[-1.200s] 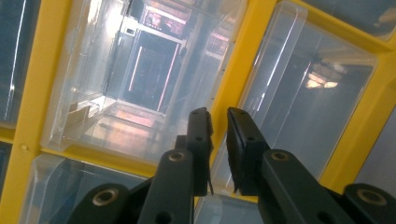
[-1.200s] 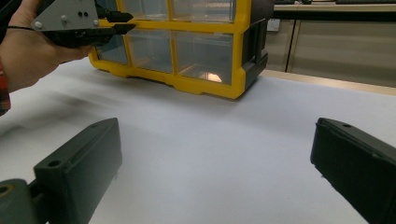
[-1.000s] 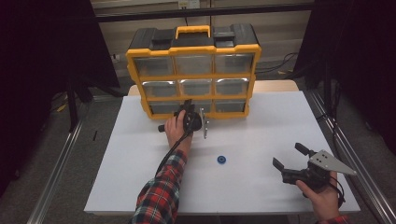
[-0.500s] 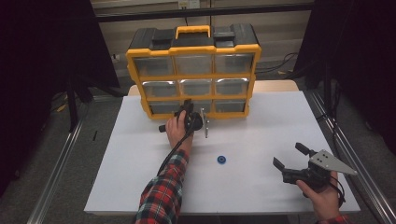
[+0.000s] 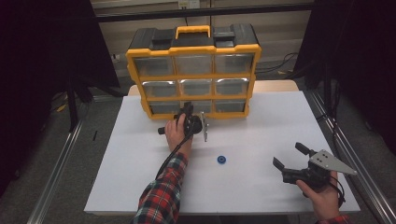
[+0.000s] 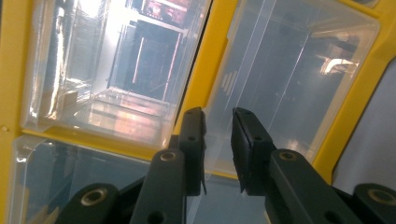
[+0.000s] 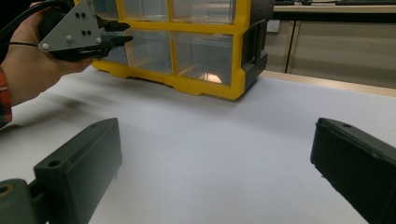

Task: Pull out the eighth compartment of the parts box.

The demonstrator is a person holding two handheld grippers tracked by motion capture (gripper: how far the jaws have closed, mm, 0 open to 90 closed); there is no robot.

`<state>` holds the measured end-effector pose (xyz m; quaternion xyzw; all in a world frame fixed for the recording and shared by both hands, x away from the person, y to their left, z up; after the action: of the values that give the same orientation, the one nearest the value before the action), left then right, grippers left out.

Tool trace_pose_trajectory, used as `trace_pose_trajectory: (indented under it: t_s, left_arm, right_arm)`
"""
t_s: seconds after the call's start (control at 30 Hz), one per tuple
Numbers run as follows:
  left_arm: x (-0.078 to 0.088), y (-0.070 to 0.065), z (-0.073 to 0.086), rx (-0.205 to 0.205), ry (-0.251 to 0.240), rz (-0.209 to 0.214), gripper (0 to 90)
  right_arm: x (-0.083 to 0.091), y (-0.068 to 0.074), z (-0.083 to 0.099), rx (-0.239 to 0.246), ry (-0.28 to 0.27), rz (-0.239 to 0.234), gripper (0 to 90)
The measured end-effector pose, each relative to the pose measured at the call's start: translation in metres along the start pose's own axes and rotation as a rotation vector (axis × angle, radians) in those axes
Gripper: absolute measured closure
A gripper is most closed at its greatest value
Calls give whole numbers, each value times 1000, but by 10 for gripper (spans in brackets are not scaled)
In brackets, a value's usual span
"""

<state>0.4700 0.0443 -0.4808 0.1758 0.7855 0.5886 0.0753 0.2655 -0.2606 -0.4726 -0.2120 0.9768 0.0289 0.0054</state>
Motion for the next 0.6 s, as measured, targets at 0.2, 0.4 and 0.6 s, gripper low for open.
trace_pose_trajectory:
  t_s: [0.2,0.4,0.6]
  left_arm:
    - [5,-3,-2,35,-35,-15,751]
    - [11,-4,-2,24,-41,-17,756]
    - [16,-5,-3,39,-48,-24,756]
  right_arm:
    - [0,0,0,0,2,-1,13]
    - [0,0,0,3,-3,-1,12]
    - [0,0,0,8,-5,-1,12]
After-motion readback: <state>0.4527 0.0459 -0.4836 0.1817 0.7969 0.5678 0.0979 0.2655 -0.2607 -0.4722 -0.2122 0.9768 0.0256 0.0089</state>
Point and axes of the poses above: each handheld gripper's, and its own axes: x roughly backward along the jaws, z roughly out of its underside, y roughly to its left, the point moved 7 cm from there along -x, roughly forward along the jaws, and after that the axes turned 14 degrees about -y, right-handed, at the moved point
